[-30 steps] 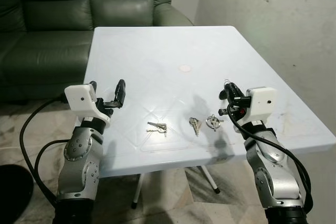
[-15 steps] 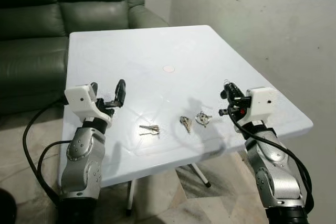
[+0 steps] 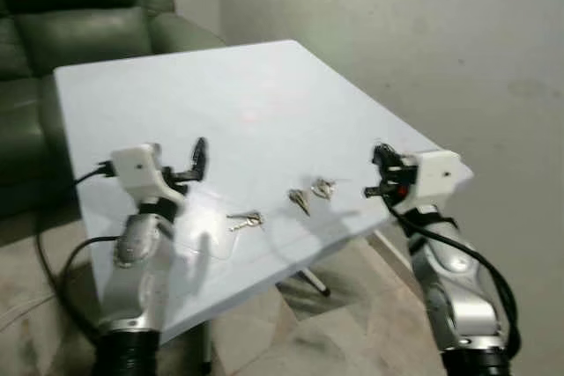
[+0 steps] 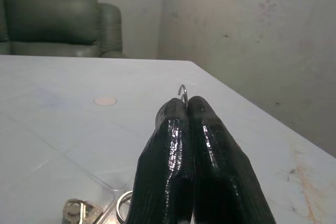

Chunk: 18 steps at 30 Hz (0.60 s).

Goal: Hang keys on a hook

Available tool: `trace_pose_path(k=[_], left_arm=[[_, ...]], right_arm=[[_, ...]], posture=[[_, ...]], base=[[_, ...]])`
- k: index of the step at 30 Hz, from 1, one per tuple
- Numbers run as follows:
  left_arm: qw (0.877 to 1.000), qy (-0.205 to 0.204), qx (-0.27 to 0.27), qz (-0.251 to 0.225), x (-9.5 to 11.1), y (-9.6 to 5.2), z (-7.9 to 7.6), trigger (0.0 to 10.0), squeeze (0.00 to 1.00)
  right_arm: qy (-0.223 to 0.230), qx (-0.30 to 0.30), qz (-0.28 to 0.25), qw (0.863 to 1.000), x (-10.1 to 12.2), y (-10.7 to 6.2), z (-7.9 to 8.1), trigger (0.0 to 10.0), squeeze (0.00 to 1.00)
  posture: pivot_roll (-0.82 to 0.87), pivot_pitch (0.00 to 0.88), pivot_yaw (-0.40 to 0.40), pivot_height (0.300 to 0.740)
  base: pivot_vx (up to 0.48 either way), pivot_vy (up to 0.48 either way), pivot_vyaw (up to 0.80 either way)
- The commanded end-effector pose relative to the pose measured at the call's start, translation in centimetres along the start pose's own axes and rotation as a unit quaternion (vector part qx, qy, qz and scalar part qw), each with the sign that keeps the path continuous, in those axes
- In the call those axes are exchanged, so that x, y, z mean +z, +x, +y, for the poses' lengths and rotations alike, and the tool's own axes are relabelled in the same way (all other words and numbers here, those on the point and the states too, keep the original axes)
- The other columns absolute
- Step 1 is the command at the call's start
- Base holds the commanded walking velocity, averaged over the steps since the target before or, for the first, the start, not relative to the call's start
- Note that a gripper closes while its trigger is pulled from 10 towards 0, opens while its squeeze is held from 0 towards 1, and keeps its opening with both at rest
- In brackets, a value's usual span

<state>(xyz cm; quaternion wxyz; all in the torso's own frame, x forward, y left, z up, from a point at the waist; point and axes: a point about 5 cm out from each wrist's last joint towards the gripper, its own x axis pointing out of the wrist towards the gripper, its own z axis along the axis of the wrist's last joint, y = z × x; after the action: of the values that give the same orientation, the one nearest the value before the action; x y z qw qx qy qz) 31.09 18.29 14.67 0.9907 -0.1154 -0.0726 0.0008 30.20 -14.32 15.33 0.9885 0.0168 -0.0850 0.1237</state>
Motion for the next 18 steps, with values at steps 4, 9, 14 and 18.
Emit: trace_pose_path(k=[4,9,14,18], left_arm=[[1.000,0.004,-0.013,0.008,-0.15,0.27,-1.10,10.0,0.00],[1.000,0.000,-0.016,0.014,-0.21,0.23,-1.11,10.0,0.00],[1.000,0.007,-0.014,0.014,-0.22,0.21,-1.03,10.0,0.00],[1.000,0.008,-0.015,0.019,-0.42,0.05,-1.01,10.0,0.00]], right_arm=[[-0.008,-0.015,-0.002,1.000,0.38,0.01,-1.02,10.0,0.00],[-0.007,-0.018,0.000,1.000,0.28,-0.03,-1.06,10.0,0.00],[-0.007,-0.022,0.001,1.000,0.20,-0.09,-1.08,10.0,0.00],[-0.009,-0.033,0.005,0.999,-0.02,-0.30,-1.39,10.0,0.00]], posture=[[0.03,0.000,-0.073,0.740],[0.04,0.000,-0.070,0.740],[0.03,0.000,-0.067,0.740],[0.03,0.009,-0.061,0.740]], base=[[0.000,0.000,-0.70],[0.000,0.000,-0.70],[0.000,0.000,-0.70],[0.000,0.000,-0.70]])
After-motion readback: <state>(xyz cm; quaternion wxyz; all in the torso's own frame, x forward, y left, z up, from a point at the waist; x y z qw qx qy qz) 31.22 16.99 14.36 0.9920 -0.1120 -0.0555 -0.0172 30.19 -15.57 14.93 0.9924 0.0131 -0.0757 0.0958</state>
